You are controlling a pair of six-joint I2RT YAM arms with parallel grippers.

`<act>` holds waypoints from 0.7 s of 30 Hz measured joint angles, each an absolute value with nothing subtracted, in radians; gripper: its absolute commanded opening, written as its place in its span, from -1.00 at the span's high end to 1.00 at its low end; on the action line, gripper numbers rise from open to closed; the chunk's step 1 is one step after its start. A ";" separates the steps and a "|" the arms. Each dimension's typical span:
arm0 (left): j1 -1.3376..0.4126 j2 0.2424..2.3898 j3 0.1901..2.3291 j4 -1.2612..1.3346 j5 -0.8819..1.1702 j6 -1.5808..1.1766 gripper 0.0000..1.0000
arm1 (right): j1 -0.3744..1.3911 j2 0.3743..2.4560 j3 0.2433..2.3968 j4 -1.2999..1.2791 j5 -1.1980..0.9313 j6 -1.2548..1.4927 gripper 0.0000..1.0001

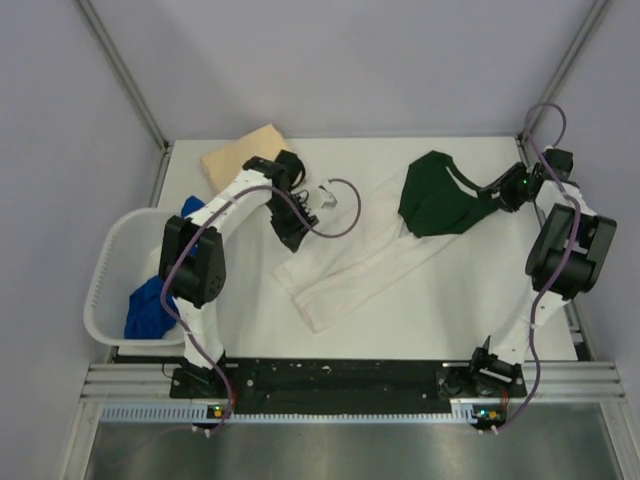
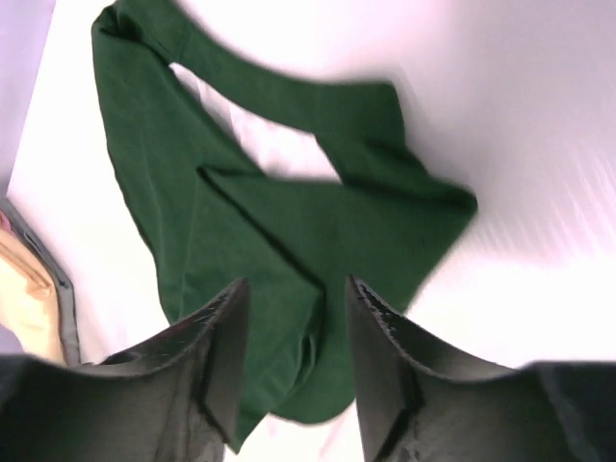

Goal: Fold and stack the t-shirts
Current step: Rotate the tshirt 75 degrees

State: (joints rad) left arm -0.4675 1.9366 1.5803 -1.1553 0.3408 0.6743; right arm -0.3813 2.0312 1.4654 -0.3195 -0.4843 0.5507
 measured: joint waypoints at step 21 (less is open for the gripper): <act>-0.451 1.905 1.282 -0.981 0.373 0.674 -0.04 | -0.353 2.294 1.718 -0.397 -0.503 0.642 0.97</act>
State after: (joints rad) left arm -0.4507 1.9049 1.2819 -0.9810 0.3733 0.6739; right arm -0.3531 2.2936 1.7180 -0.3965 -0.5026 0.6422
